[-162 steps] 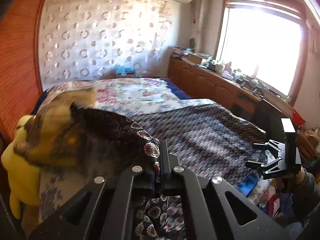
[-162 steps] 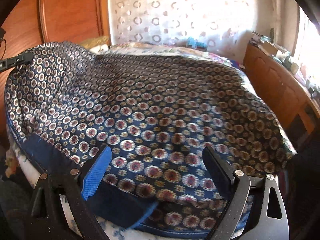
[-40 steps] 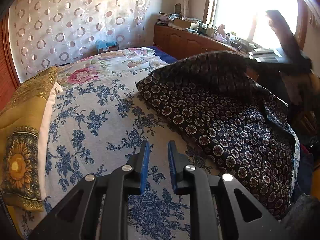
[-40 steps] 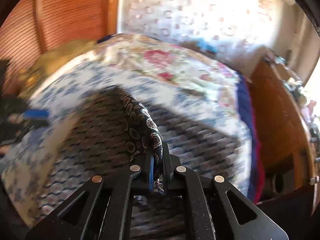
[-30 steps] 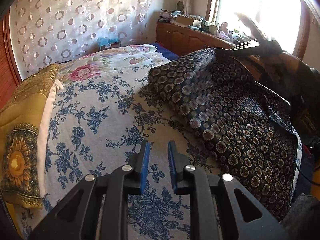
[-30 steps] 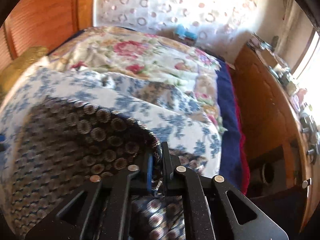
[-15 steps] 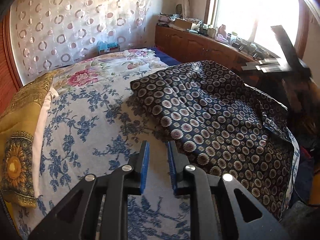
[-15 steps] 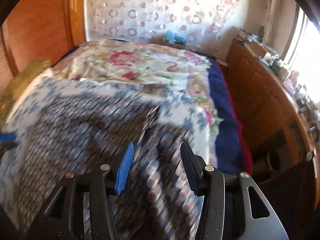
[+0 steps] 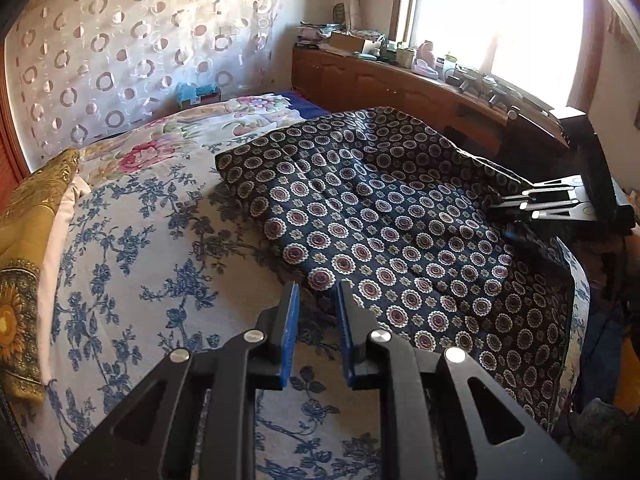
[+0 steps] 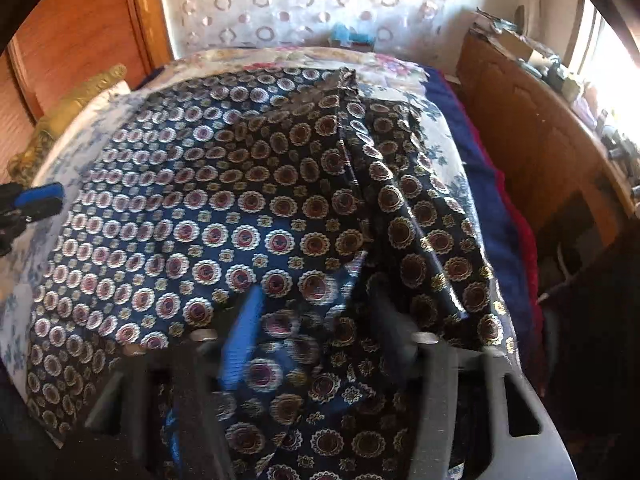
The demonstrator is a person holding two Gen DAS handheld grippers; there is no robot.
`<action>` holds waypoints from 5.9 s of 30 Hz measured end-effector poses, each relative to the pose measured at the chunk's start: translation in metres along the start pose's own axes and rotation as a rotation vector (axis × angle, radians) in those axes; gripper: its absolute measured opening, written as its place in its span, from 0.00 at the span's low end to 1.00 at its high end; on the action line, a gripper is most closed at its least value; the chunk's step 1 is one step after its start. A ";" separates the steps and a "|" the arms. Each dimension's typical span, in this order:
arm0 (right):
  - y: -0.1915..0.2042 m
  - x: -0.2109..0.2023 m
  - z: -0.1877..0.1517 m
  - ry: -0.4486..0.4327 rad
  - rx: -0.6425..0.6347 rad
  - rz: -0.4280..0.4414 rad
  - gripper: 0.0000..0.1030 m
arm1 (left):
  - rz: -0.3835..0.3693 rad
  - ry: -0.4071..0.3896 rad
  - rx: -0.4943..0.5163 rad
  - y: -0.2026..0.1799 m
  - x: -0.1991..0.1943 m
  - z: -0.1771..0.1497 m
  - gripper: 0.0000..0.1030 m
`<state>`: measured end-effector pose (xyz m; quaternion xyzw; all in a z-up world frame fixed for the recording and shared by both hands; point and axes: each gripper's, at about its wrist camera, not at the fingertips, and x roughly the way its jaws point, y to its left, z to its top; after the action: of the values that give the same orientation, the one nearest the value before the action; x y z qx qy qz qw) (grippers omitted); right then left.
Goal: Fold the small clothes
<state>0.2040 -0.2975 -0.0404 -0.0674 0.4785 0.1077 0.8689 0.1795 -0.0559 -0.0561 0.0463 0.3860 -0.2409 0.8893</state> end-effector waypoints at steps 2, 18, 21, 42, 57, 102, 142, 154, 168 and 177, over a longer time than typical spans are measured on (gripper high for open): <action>-0.002 -0.006 -0.002 -0.011 -0.006 -0.010 0.02 | -0.004 -0.001 -0.001 -0.001 0.000 -0.001 0.16; -0.056 -0.061 -0.040 -0.094 0.151 -0.092 0.32 | -0.025 0.005 0.030 -0.020 0.006 0.001 0.17; -0.059 -0.068 -0.026 -0.138 0.135 -0.070 0.42 | -0.010 -0.004 0.024 -0.020 0.005 0.001 0.17; -0.049 0.059 0.118 -0.022 -0.097 0.090 0.46 | 0.085 0.001 -0.079 0.018 0.022 0.023 0.17; -0.050 0.081 0.125 -0.007 -0.120 0.142 0.45 | 0.079 0.045 -0.090 0.023 0.049 0.029 0.16; -0.055 -0.058 -0.025 -0.154 -0.021 0.010 0.73 | 0.062 0.012 -0.060 -0.054 -0.011 -0.025 0.17; -0.038 -0.056 -0.101 -0.143 0.064 0.006 0.73 | -0.112 0.074 -0.057 -0.099 -0.025 -0.080 0.27; -0.040 -0.062 -0.104 -0.147 0.106 0.051 0.70 | -0.174 -0.083 -0.087 -0.087 -0.057 -0.051 0.00; -0.037 -0.065 -0.109 -0.158 0.100 0.093 0.03 | -0.174 -0.119 -0.099 -0.081 -0.059 -0.043 0.00; -0.059 -0.101 -0.043 -0.375 0.135 0.161 0.02 | -0.152 -0.213 -0.160 -0.035 -0.057 0.013 0.00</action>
<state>0.1308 -0.3764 0.0231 0.0507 0.3185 0.1550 0.9338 0.1382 -0.0681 -0.0029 -0.0797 0.3097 -0.2794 0.9054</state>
